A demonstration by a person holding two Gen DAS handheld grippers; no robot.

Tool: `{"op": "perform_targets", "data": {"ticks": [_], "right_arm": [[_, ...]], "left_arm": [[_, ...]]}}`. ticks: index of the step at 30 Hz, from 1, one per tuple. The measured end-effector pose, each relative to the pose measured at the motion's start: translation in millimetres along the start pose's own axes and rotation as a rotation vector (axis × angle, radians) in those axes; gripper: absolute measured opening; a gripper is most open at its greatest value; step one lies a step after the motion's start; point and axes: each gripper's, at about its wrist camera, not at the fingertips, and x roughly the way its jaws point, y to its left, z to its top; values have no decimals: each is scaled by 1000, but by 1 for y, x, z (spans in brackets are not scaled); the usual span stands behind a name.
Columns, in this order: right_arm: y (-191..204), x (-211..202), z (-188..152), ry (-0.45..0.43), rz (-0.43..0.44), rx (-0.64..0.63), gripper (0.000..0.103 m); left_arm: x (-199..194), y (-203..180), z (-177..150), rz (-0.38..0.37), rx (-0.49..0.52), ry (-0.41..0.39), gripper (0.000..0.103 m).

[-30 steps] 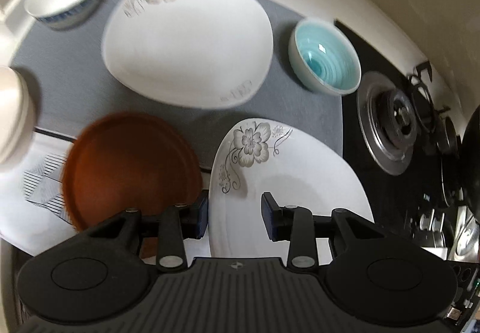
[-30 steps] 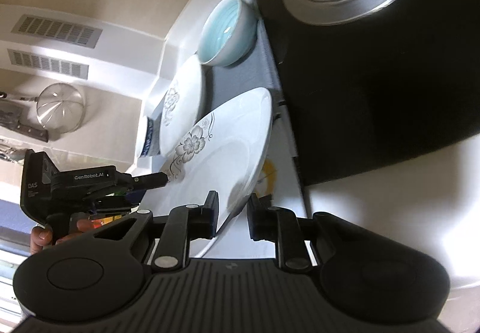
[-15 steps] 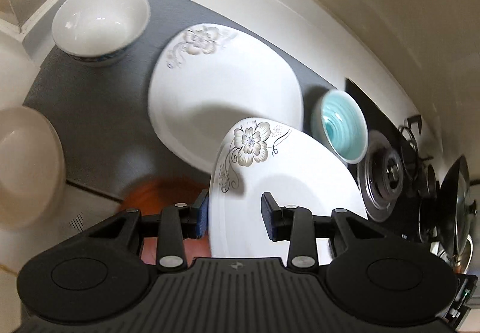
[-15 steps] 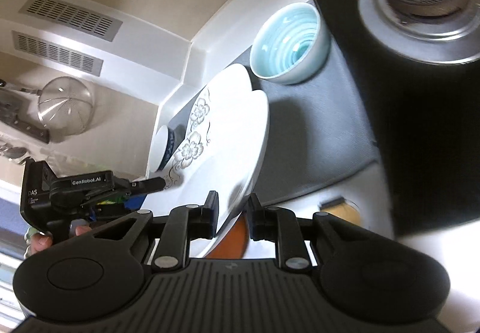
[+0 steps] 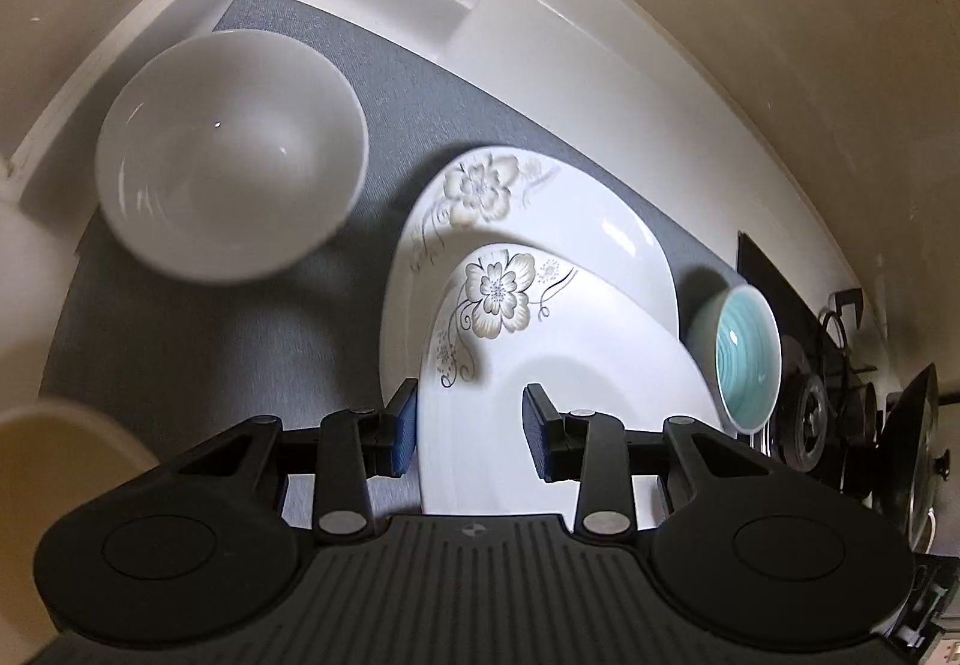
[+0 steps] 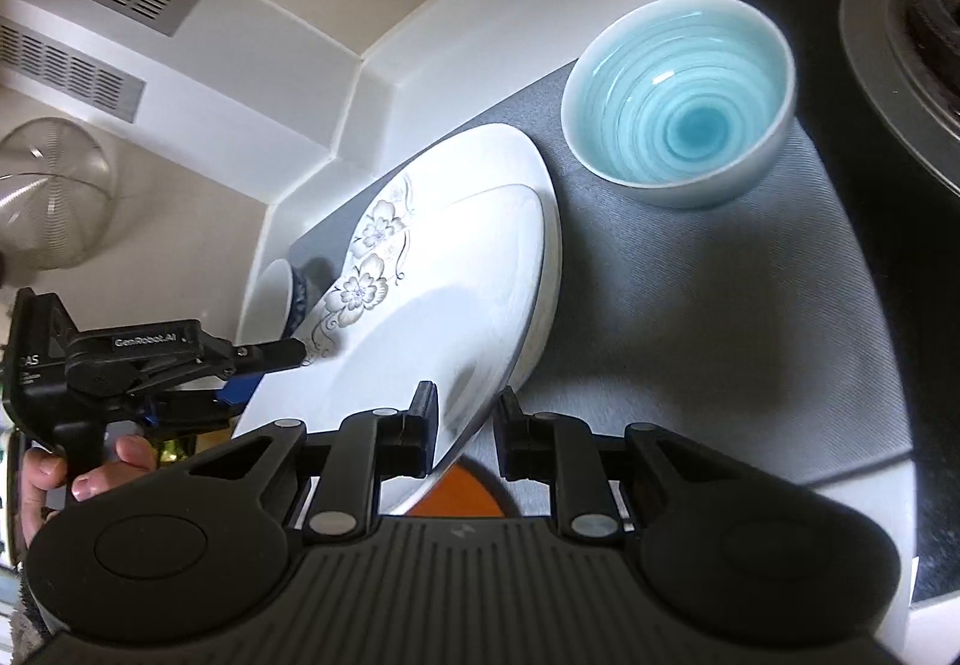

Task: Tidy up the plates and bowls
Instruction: 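Lift the white plate with both grippers and lower it onto the other white plate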

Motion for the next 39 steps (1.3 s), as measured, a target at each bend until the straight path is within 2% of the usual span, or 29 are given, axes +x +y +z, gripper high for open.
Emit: {"op": "perform_targets", "data": {"ticks": [10,14,18,21,24,29,32,33,34,37,39], "right_arm": [[4,21,0,-56,-48,55,18],[6,17,-2,-124,-67,89,18],[2,16,-1,-142,-86,112,14],[-1,15,0,-155,-103,122,9],[-2,16,1,-158,-105,127,9],[-5,18,2,-151,-115,129,9],[-5,20,2,-149,-118,133,9],[-6,20,3,-146,-122,134,9],[-7,20,3,-140,-124,139,10],[-9,20,6,-117,-115,159,13],[-4,17,7,-102,-142,121,17]], "left_arm": [[23,19,19,-22,-6,55,37],[26,25,23,-64,-15,68,36],[29,34,26,-103,-58,96,36],[18,41,22,-113,-73,97,39],[6,45,14,-146,-61,92,40],[7,44,-11,-161,-44,152,38],[9,37,-27,-142,-14,158,26],[10,35,-30,-122,-7,141,13],[11,37,-33,-110,-12,130,7],[16,47,-35,-164,-58,137,6],[17,50,-35,-172,-61,141,5]]}}
